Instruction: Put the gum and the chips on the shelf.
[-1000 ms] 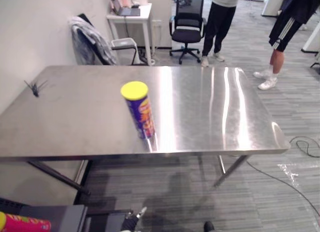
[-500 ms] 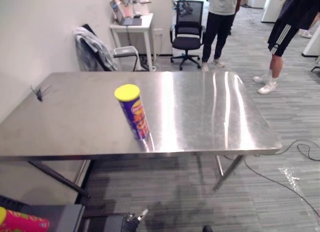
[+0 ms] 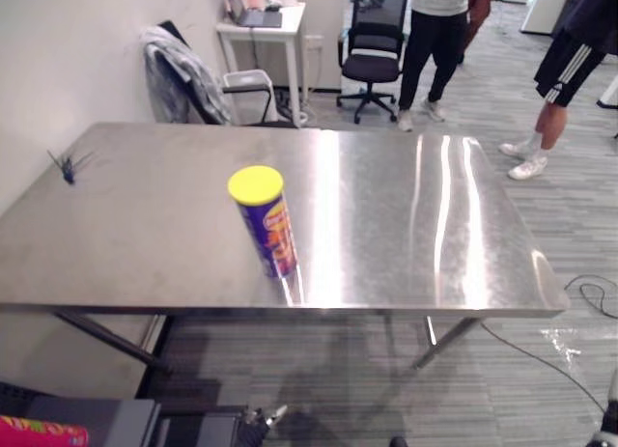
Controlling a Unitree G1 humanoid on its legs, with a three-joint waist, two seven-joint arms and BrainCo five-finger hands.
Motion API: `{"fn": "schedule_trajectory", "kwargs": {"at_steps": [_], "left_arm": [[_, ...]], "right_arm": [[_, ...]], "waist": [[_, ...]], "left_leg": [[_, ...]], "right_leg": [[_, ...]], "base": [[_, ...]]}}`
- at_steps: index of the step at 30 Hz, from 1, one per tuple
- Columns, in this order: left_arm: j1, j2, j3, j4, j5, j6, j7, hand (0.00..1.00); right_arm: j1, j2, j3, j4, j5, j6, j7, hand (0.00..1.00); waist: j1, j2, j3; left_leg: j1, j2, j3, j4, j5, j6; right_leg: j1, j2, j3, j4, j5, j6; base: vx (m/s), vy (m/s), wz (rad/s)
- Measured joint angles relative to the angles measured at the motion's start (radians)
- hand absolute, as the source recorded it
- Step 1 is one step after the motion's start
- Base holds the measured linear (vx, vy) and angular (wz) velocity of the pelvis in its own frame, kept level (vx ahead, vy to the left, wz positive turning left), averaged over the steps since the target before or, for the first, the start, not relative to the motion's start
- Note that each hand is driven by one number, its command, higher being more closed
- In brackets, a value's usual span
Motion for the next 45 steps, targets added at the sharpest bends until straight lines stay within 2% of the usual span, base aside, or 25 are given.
{"fn": "schedule_trajectory", "kwargs": {"at_steps": [4, 8, 14, 23, 31, 37, 45], "left_arm": [[0.001, 0.0, 0.0, -0.009, -0.003, 0.0, -0.015, 0.0], [0.002, -0.001, -0.023, -0.036, -0.006, -0.001, -0.02, 0.0], [0.002, -0.004, -0.037, -0.051, -0.015, -0.003, -0.036, 0.0], [0.0, -0.005, -0.038, -0.069, -0.045, -0.007, -0.039, 0.0], [-0.007, 0.0, -0.038, -0.079, -0.05, -0.01, -0.042, 0.0], [-0.019, 0.0, -0.039, -0.08, -0.05, -0.013, -0.042, 0.0], [-0.043, -0.001, -0.037, -0.089, -0.053, -0.03, -0.032, 0.0]], "right_arm": [[-0.074, -0.087, 0.19, -0.016, 0.01, -0.009, 0.082, 0.0], [-0.157, -0.101, 0.349, 0.057, 0.009, -0.009, 0.147, 0.0], [-0.186, -0.1, 0.49, 0.155, 0.036, 0.007, 0.207, 0.0], [-0.186, -0.096, 0.606, 0.162, 0.061, 0.022, 0.311, 0.0], [-0.187, -0.096, 0.718, 0.16, 0.061, 0.027, 0.356, 0.0], [-0.252, -0.099, 0.788, 0.157, 0.06, 0.031, 0.357, 0.0], [-0.418, -0.101, 0.916, 0.155, 0.059, 0.031, 0.357, 0.0]], "waist": [[0.012, -0.003, 0.0], [0.037, -0.004, 0.0], [0.049, -0.005, 0.001], [0.05, -0.025, 0.02], [0.056, -0.034, 0.043], [0.057, -0.03, 0.07], [0.102, -0.033, 0.1]], "left_leg": [[-0.018, 0.0, -0.041, 0.001, 0.002, 0.003], [-0.039, 0.0, -0.073, 0.013, 0.004, 0.004], [-0.077, -0.02, -0.143, 0.019, 0.025, 0.005], [-0.117, -0.037, -0.205, 0.014, 0.054, -0.001], [-0.139, -0.037, -0.209, -0.001, 0.063, -0.004], [-0.153, -0.037, -0.225, 0.002, 0.066, -0.005], [-0.177, -0.037, -0.23, 0.005, 0.066, -0.004]], "right_leg": [[0.001, -0.001, -0.025, 0.001, 0.0, 0.0], [0.004, -0.002, -0.057, 0.0, 0.0, 0.0], [0.011, -0.021, -0.122, -0.012, 0.0, 0.0], [0.015, -0.033, -0.172, -0.037, 0.0, 0.0], [0.002, -0.033, -0.172, -0.049, 0.001, 0.0], [-0.006, -0.032, -0.178, -0.05, 0.002, 0.001], [-0.036, -0.03, -0.173, -0.05, 0.007, -0.007]], "base": [[-0.01, -0.002, 0.21], [-0.03, -0.016, 0.21], [-0.02, 0.0, 0.34], [-0.02, -0.004, 0.22], [0.0, 0.0, 0.0], [0.03, 0.007, 0.06], [0.02, 0.005, 0.0]]}}
